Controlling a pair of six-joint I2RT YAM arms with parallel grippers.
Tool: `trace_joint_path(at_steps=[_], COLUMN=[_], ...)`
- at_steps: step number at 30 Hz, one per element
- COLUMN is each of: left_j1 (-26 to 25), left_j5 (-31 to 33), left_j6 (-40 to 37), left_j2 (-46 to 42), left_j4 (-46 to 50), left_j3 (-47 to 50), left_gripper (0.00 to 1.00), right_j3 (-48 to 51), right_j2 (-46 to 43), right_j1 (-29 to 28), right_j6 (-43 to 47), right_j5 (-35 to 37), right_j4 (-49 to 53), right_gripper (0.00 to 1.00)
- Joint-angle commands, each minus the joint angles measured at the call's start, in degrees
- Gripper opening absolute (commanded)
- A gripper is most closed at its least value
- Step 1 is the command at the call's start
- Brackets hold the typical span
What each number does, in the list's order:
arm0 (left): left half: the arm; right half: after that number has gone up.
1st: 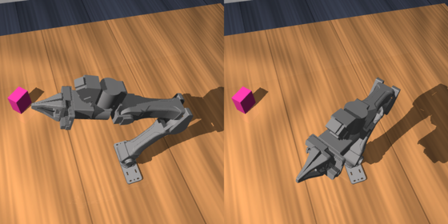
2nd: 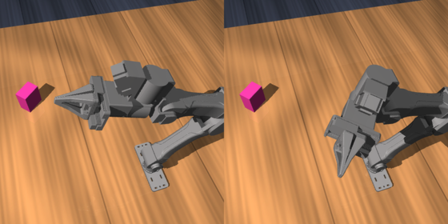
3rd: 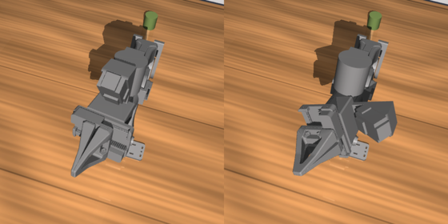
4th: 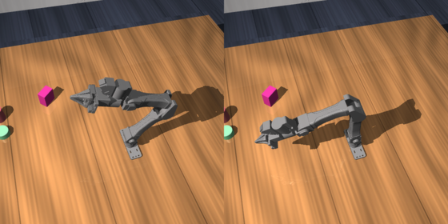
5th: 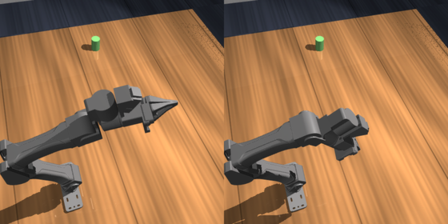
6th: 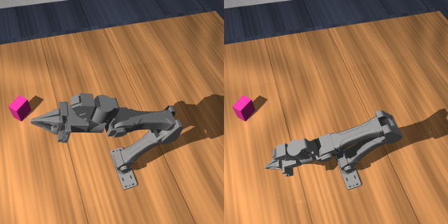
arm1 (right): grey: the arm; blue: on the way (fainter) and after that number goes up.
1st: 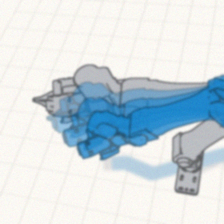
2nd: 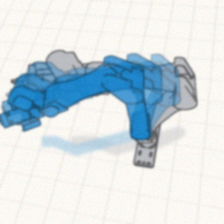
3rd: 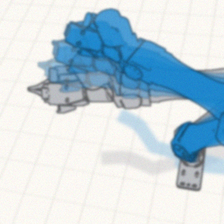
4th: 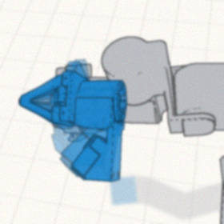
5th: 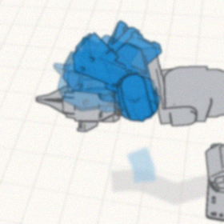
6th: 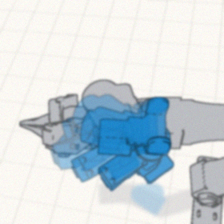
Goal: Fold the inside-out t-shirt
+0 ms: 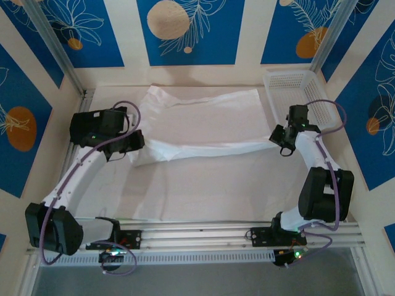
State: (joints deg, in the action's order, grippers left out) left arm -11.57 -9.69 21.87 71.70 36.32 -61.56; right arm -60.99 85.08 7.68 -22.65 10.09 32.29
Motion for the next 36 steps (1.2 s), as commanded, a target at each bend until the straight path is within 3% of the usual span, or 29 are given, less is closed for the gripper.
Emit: trace_joint_path(at_steps=[1,19,23,28,30,32,36], left_j1=[1.80,4.05,5.04,7.28,8.24,8.91,9.33], left_j5=[-1.95,-1.25,0.55,1.03,0.54,1.01,0.63], left_j6=[-0.90,0.77,0.15,0.46,0.87,1.06,0.92], left_j2=[1.07,15.70,22.97,37.72,44.75,48.69,47.66], left_j4=[-1.88,-8.19,-9.21,-10.92,-8.46,-7.16,-7.23], left_j3=[-2.42,-10.46,-16.04,-27.51,-34.56,-38.89,-37.83], left_gripper=[0.00,0.00,0.00,0.03,0.12,0.33,0.52], right_j3=[-2.77,-13.33,-18.47,-29.20,-33.49,-36.60,-34.49], right_j2=[1.89,12.30,17.33,27.40,30.58,32.38,30.12], right_j1=[-1.25,-6.88,-8.60,-11.02,-12.21,-12.92,-14.19], right_j6=[1.16,2.52,2.85,3.30,4.49,5.23,7.16], right_j5=[2.70,11.35,13.84,17.69,19.33,19.89,22.41], right_j4=[0.11,1.89,1.92,2.39,2.36,3.54,4.09], right_gripper=[0.02,0.02,0.04,0.14,0.19,0.28,0.35])
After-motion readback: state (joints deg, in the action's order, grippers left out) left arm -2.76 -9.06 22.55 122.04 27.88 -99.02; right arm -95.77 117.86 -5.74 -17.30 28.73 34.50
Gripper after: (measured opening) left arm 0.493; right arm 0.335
